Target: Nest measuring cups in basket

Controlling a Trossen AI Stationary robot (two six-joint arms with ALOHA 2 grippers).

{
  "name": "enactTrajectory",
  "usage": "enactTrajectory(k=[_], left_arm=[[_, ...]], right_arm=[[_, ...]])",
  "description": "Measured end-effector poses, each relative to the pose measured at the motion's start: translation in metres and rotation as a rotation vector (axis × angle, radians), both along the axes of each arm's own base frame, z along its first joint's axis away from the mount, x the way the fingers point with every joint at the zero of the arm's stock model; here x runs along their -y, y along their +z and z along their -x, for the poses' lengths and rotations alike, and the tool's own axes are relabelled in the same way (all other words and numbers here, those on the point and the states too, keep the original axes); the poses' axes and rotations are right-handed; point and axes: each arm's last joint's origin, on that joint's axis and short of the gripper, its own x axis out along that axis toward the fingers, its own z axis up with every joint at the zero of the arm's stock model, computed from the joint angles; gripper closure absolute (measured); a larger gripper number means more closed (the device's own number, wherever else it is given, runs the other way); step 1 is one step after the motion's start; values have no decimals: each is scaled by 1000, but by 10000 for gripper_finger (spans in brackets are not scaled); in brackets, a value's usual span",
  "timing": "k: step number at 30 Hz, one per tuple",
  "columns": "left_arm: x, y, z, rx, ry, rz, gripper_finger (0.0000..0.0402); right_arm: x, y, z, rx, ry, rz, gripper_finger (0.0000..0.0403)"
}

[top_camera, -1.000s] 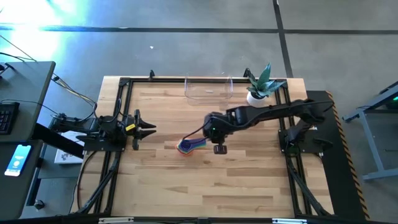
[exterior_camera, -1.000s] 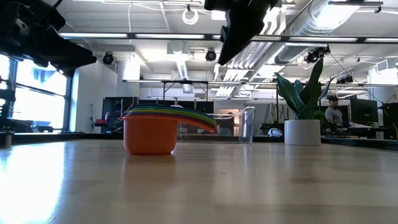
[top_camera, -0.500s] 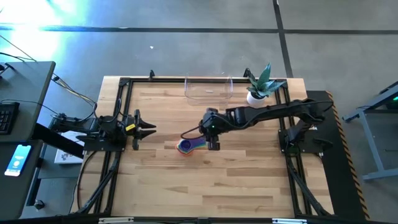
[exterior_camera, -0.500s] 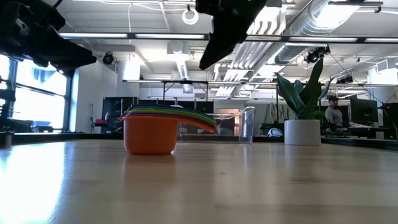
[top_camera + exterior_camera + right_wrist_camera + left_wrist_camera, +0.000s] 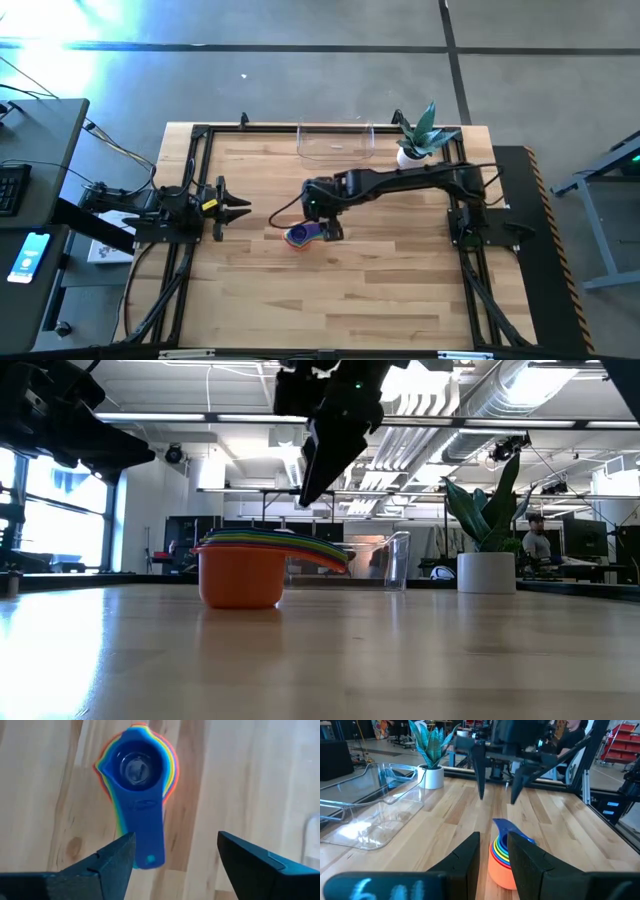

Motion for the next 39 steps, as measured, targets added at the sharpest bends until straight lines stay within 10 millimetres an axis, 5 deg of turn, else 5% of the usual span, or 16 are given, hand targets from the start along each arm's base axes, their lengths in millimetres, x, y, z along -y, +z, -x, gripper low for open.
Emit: enactTrajectory(k=[9, 39], left_arm=[[0, 0, 0, 0, 0, 0, 312], [0, 0, 0, -5, -1, -1, 312]], right_arm=[[-2, -27, -21, -86, 20, -32, 118], [-18, -72, -36, -130, 48, -54, 119]])
